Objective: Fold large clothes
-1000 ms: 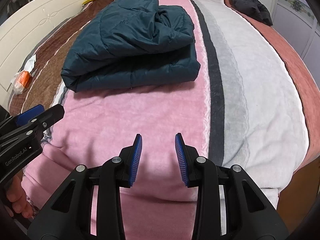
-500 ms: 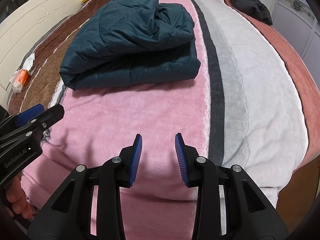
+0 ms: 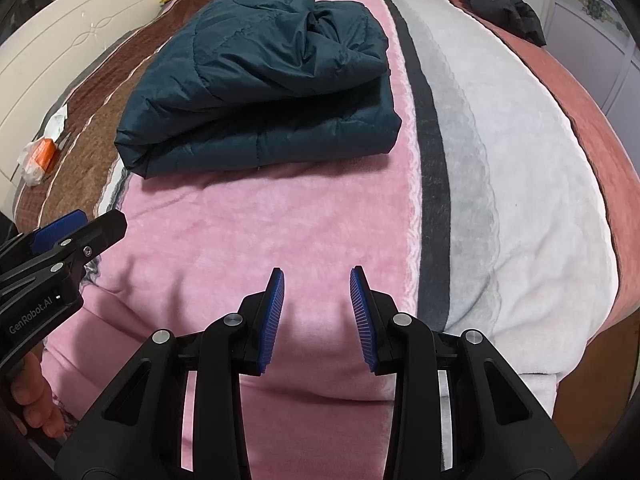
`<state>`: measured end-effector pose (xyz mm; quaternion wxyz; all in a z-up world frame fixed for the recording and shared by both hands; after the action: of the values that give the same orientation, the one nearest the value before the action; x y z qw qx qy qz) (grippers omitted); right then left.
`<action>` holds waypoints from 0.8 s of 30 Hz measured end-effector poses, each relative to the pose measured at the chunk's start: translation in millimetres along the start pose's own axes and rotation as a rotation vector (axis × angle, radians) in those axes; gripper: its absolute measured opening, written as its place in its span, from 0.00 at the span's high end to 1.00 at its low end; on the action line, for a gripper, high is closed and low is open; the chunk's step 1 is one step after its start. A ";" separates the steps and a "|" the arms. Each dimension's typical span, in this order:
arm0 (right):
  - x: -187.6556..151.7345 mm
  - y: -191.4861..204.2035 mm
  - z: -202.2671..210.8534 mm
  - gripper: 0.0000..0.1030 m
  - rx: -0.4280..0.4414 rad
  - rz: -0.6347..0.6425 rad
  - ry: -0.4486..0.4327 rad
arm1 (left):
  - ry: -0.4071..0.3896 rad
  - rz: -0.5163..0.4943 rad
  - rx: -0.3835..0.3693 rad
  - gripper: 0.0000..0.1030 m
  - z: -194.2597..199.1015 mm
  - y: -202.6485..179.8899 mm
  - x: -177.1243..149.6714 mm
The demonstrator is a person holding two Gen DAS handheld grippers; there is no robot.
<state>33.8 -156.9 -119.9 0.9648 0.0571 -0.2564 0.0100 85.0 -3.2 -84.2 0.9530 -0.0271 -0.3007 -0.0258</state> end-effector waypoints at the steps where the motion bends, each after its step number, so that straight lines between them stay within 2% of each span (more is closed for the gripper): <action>1: -0.1 -0.1 -0.2 0.66 0.000 -0.001 0.001 | 0.000 0.000 0.000 0.41 0.0 0.0 -0.1; 24: -1.1 -0.8 -3.1 0.66 0.002 -0.005 0.012 | 0.003 0.000 -0.001 0.41 -1.3 0.4 -0.7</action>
<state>34.5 -157.3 -123.2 0.9663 0.0586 -0.2506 0.0079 85.2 -2.9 -85.8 0.9534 -0.0274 -0.2992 -0.0259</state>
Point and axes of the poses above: each gripper's, at about its wrist camera, not at the fingertips, and z roughly against the way its jaws point, y to its left, x to its top, the point moved 10 cm from there along -z, roughly the way its jaws point, and after that the axes turned 1 degree about x, right-handed, at the moved point
